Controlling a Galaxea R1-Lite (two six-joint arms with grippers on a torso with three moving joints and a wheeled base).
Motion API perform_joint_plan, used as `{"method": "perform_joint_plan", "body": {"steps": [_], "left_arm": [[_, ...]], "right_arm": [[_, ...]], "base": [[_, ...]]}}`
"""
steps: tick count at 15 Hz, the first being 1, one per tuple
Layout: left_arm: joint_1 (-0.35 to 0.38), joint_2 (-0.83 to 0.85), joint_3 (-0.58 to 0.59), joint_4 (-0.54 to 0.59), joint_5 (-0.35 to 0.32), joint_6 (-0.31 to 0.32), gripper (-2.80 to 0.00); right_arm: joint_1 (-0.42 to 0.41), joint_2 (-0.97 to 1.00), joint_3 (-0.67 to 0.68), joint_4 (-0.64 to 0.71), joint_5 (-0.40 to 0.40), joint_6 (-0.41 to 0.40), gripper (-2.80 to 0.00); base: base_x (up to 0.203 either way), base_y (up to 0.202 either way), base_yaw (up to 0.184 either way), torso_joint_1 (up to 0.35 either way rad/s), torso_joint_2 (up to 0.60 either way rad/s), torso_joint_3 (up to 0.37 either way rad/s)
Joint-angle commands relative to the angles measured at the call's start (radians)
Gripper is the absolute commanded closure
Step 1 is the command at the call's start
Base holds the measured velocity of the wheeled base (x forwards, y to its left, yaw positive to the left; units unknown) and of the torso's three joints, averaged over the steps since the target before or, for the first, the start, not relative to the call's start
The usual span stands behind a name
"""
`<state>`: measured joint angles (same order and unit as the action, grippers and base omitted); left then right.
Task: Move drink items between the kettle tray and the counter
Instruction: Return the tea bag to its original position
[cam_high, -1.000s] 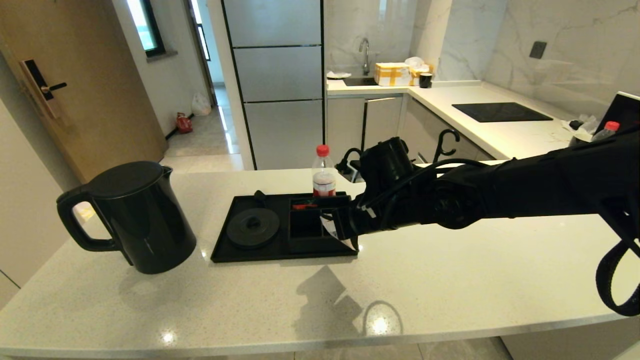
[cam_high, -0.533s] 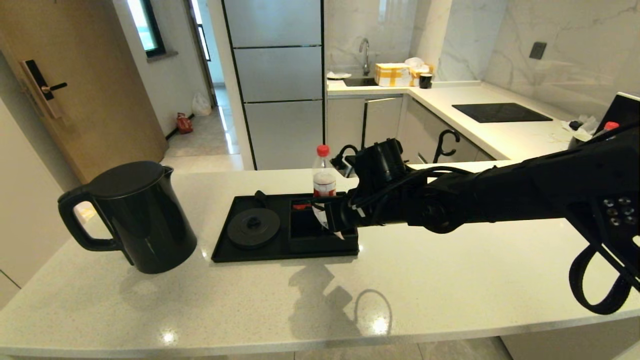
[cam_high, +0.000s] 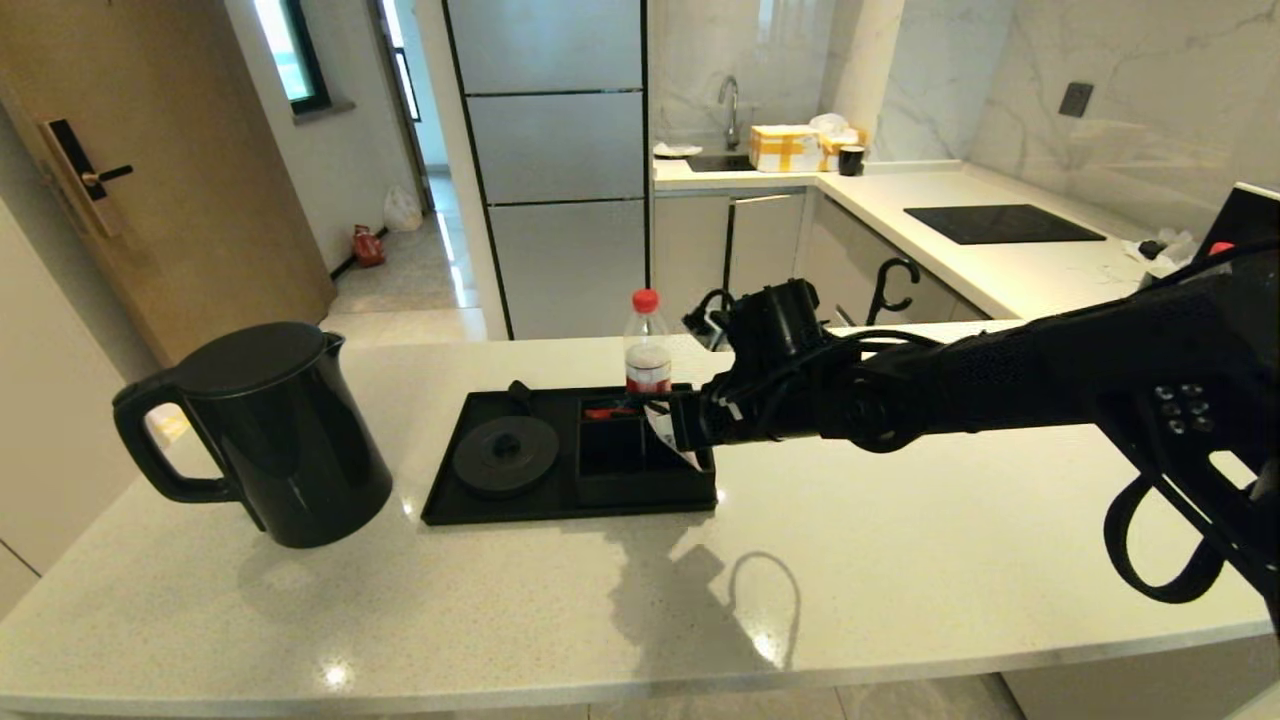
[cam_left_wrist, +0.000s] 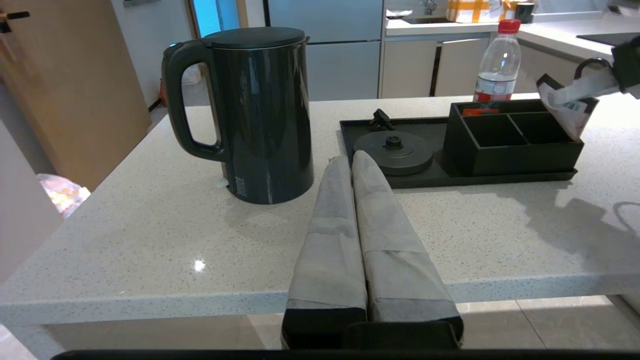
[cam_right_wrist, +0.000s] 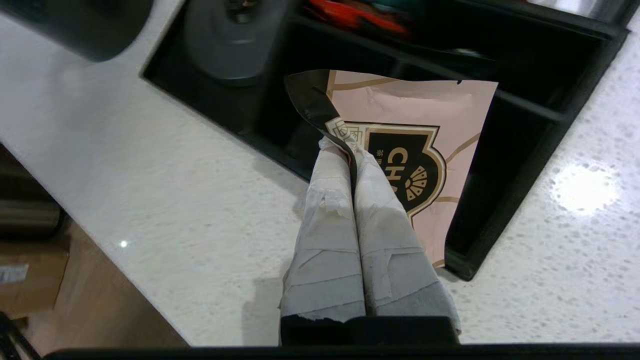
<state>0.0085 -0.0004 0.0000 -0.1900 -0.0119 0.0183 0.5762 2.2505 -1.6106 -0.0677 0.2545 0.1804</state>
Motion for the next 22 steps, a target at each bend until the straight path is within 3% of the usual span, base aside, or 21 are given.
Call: {"method": "perform_joint_plan", "body": {"steps": [1,12,22], "left_arm": [[-0.001,-0.001,0.04,-0.002,0.0,0.0,0.0],[-0.001,-0.001,0.04,-0.002,0.0,0.0,0.0],[-0.001,0.0,0.04,-0.002,0.0,0.0,0.0]], "right_arm": [[0.002,0.015,0.0,-0.002,0.003,0.0,0.0],[-0.006,0.052,-0.014,-0.041,0.01,-0.001,0.0],[-0.025,0.107,-0.104,-0.061,0.014,-0.006,0.0]], "base": [[0.0,0.0,0.0,0.0,0.0,0.0],[0.0,0.0,0.0,0.0,0.0,0.0],[0.0,0.0,0.0,0.0,0.0,0.0]]}}
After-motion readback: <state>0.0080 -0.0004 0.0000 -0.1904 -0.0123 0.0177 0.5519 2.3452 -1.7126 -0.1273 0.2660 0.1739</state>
